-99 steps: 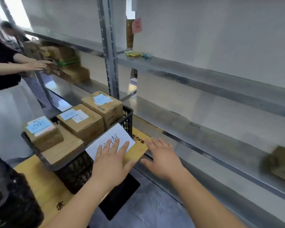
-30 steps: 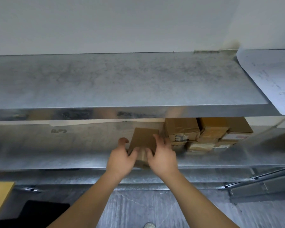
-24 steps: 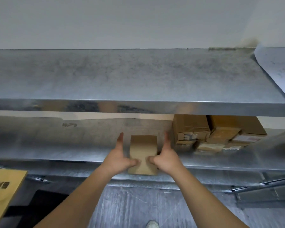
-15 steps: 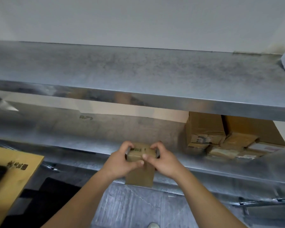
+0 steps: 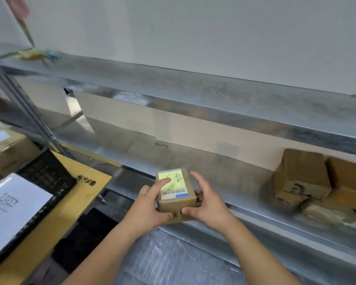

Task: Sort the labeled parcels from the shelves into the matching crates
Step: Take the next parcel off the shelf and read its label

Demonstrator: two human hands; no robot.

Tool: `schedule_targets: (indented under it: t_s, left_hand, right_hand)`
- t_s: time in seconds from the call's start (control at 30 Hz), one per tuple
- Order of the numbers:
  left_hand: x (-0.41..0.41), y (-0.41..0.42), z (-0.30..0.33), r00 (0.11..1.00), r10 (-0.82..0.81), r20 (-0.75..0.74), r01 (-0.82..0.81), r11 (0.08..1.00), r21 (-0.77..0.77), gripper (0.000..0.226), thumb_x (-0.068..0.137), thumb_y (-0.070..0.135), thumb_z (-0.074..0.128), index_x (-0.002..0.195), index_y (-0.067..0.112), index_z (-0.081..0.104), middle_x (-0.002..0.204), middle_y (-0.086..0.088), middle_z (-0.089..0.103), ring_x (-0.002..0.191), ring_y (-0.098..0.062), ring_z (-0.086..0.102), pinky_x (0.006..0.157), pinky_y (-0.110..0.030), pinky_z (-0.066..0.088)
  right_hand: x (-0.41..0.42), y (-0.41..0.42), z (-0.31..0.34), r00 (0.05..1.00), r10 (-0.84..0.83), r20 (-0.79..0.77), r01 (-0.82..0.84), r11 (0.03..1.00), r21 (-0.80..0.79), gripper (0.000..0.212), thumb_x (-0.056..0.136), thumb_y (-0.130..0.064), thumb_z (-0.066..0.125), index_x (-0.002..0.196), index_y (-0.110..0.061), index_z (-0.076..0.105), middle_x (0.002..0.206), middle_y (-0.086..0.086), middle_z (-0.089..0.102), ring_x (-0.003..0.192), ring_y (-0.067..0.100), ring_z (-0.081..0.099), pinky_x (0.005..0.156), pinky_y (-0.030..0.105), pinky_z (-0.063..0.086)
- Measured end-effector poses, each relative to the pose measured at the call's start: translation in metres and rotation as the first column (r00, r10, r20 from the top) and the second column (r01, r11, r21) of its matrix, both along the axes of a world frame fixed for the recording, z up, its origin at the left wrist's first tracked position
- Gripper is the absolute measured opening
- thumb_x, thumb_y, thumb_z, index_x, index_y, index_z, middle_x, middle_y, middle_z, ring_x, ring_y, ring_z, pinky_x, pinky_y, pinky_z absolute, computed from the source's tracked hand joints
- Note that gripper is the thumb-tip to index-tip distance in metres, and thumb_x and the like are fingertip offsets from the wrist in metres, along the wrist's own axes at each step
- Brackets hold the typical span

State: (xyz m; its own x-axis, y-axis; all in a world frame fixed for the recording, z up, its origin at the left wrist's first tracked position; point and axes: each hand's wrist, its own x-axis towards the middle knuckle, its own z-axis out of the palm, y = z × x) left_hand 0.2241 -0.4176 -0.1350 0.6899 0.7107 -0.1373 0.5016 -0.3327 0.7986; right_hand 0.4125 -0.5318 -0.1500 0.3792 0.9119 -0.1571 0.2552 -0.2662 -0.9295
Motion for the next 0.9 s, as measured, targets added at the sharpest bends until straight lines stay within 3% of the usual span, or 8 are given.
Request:
schedule_targets:
  t_s: [0.07,0.17,0.27,0.43,0.5,0.63,0.77,0.9]
  left_hand:
    - [-0.034,-0.007,0.004,0.999,0.049,-0.015,-0.048,0.998,0.048,0.084,0.068,0.026,0.087,0.130,0.061,0.041,0.114,0.008,0.039,0.107,-0.003,0.052,0.085,-0.003,0.043]
    - [-0.090,-0.016,0.008,0.989,0.149,0.011,-0.149,0.986,0.076,0.073,0.070,0.028,0.088,0.129,0.050,0.050,0.116,0.012,0.036,0.110,0.001,0.049,0.086,-0.001,0.041]
    - [-0.148,-0.024,0.011,0.969,0.245,0.035,-0.248,0.962,0.114,0.071,0.073,0.027,0.088,0.131,0.047,0.052,0.122,0.014,0.032,0.114,0.001,0.045,0.089,0.002,0.038]
    - [-0.240,-0.041,0.020,0.922,0.383,0.048,-0.382,0.886,0.262,0.073,0.073,0.032,0.086,0.137,0.040,0.050,0.144,0.012,0.032,0.123,-0.001,0.038,0.090,0.005,0.025]
    - [-0.276,-0.047,0.024,0.903,0.425,0.062,-0.421,0.849,0.320,0.080,0.072,0.039,0.085,0.142,0.043,0.045,0.149,0.015,0.032,0.128,-0.002,0.038,0.099,-0.001,0.026]
    - [-0.346,-0.059,0.033,0.842,0.535,0.070,-0.521,0.773,0.362,0.085,0.072,0.055,0.081,0.144,0.054,0.036,0.157,0.015,0.024,0.140,-0.010,0.033,0.114,-0.032,0.038]
    - [-0.415,-0.067,0.041,0.773,0.626,0.106,-0.617,0.701,0.357,0.083,0.070,0.056,0.077,0.143,0.056,0.037,0.155,0.021,0.026,0.141,-0.008,0.034,0.111,-0.034,0.042]
    - [-0.476,-0.074,0.047,0.677,0.728,0.108,-0.711,0.611,0.348,0.084,0.069,0.059,0.075,0.142,0.060,0.034,0.156,0.023,0.026,0.142,-0.005,0.032,0.112,-0.035,0.042]
  right_hand:
    - [-0.031,0.005,0.008,0.997,0.057,0.042,-0.058,0.998,0.020,0.109,0.069,-0.007,0.089,0.140,-0.066,0.033,0.112,-0.009,0.069,0.099,0.007,0.071,0.089,0.036,0.060]
    - [-0.082,0.012,0.016,0.969,0.140,0.203,-0.149,0.988,0.030,0.095,0.071,-0.016,0.090,0.140,-0.057,0.040,0.130,-0.021,0.052,0.120,0.001,0.056,0.100,0.025,0.052]
    - [-0.135,0.022,0.019,0.949,0.207,0.237,-0.224,0.973,0.050,0.086,0.073,-0.017,0.090,0.136,-0.055,0.045,0.128,-0.018,0.047,0.121,-0.003,0.051,0.099,0.012,0.046]
    - [-0.226,0.035,0.031,0.919,0.328,0.219,-0.360,0.925,0.124,0.081,0.072,-0.009,0.089,0.133,-0.047,0.052,0.122,-0.015,0.049,0.116,-0.009,0.051,0.093,0.014,0.051]
    - [-0.263,0.041,0.037,0.903,0.386,0.190,-0.415,0.899,0.144,0.081,0.072,-0.004,0.087,0.132,-0.046,0.053,0.122,-0.011,0.049,0.117,-0.007,0.052,0.089,0.015,0.053]
    - [-0.333,0.053,0.046,0.853,0.487,0.188,-0.519,0.832,0.199,0.081,0.070,-0.001,0.087,0.133,-0.043,0.056,0.124,-0.009,0.051,0.116,-0.003,0.057,0.085,0.021,0.057]
    - [-0.399,0.068,0.054,0.772,0.604,0.198,-0.634,0.750,0.189,0.082,0.069,-0.020,0.091,0.134,-0.052,0.052,0.128,-0.024,0.048,0.120,-0.003,0.055,0.090,0.024,0.057]
    - [-0.460,0.084,0.066,0.665,0.703,0.252,-0.746,0.641,0.181,0.080,0.075,-0.027,0.089,0.136,-0.055,0.045,0.127,-0.020,0.047,0.121,-0.010,0.048,0.092,0.022,0.055]
